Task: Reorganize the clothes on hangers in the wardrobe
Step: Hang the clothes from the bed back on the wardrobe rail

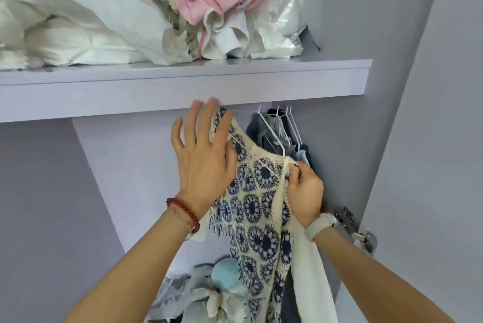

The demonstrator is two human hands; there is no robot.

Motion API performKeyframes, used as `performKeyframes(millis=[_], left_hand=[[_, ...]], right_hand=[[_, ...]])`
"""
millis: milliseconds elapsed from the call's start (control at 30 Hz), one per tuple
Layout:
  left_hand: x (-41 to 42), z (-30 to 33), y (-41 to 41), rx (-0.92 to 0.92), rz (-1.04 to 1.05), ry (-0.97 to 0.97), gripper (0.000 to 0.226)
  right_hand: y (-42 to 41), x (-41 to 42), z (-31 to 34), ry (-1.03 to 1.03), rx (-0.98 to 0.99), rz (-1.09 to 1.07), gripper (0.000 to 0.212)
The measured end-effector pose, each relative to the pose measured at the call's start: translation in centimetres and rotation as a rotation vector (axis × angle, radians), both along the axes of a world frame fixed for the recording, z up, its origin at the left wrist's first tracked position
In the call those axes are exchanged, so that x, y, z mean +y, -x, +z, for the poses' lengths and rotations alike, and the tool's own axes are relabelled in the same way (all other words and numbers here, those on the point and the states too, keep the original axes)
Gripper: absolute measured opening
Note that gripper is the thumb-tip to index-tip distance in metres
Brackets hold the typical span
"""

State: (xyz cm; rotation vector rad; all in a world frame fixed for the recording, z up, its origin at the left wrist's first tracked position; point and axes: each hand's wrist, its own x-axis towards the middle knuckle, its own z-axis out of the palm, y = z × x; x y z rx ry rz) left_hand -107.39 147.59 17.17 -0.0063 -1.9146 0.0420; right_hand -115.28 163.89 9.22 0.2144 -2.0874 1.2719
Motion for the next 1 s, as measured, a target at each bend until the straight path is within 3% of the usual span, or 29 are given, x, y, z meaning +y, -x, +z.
performKeyframes(millis=[133, 333, 567, 733, 867, 1000], left_hand=[[-0.4, 1.2, 1.7, -0.031, 0.099, 0.086, 0.065], [-1.6, 0.8, 2.3, -0.019, 0.145, 0.158, 0.078], [-1.6, 0.7, 2.4, -0.020, 0.113, 0.131, 0.072], [-0.7, -1.0, 2.2, -0.025, -0.040, -0.003, 0.066], [1.5, -5.3, 2.0, -0.218, -0.199, -0.064, 0.059], [4.9, -11.7, 0.9, -0.569, -0.373, -0.077, 0.057]], right_hand=[[2.8, -1.7, 2.0, -0.011, -0.096, -0.060, 0.024], [5.2, -2.2, 2.6, -0.245, -0.347, -0.105, 0.032], [4.6, -1.7, 1.5, -0.283, -0.320, -0.015, 0.036], [1.6, 0.2, 0.4, -0.342, -0.117, 0.033, 0.045], [-2.8, 3.0, -1.0, -0.420, 0.001, -0.053, 0.042], [-9.3, 6.8, -5.8, -0.491, -0.129, -0.159, 0.042]])
